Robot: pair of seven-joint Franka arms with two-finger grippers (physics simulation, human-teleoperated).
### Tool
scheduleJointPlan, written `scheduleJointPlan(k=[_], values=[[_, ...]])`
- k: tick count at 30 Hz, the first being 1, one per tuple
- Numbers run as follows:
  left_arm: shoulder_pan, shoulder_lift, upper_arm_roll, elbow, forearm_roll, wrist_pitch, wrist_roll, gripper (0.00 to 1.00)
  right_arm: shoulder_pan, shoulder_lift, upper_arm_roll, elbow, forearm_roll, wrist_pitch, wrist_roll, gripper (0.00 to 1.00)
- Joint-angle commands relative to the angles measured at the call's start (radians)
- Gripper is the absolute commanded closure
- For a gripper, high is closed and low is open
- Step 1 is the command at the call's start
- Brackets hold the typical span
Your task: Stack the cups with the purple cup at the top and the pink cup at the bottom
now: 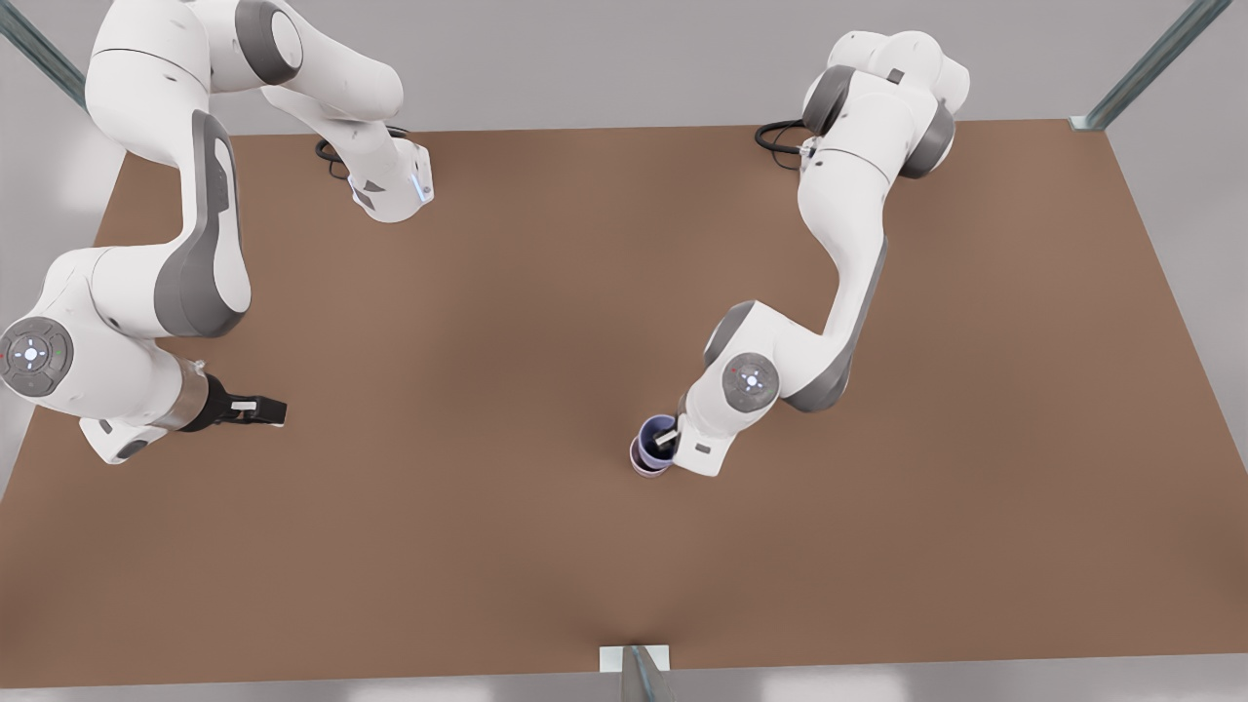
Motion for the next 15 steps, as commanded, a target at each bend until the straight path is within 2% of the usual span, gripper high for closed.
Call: scheduleJointPlan(k=[1,15], values=[[0.000,-0.001,0.000,-0.001,-0.005,0.015,-0.042,0.79,0.000,-0.001,0.000,0.000,0.000,0.000,-0.002,0.00],[0.000,0.003,0.000,-0.004,-0.030,0.019,-0.041,0.79,-0.001,-0.001,0.000,-0.001,0.004,0.000,-0.002,0.00]])
